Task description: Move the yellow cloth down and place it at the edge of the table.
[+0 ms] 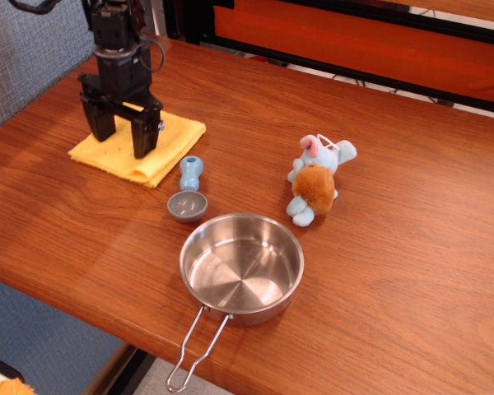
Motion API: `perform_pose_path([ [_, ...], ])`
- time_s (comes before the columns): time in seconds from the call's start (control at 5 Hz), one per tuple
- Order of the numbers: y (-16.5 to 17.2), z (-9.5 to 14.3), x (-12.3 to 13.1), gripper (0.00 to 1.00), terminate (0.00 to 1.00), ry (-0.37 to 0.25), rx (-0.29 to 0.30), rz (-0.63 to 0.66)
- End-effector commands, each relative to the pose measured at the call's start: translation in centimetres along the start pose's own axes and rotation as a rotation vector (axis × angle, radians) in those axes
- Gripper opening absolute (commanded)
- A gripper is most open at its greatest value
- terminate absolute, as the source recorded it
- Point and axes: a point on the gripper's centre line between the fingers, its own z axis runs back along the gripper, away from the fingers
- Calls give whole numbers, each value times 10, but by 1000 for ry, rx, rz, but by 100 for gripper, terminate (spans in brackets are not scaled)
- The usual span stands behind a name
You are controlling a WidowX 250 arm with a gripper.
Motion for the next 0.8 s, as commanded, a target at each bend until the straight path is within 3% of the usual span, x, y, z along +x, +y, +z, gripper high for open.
perform_pose_path([
  [0.0, -10, 7, -59, 100, 0, -11, 33, 12],
  [0.4, -1, 2, -100, 100, 0, 30, 44, 106],
  [0.6, 0, 4, -113, 100, 0, 17, 52, 134],
])
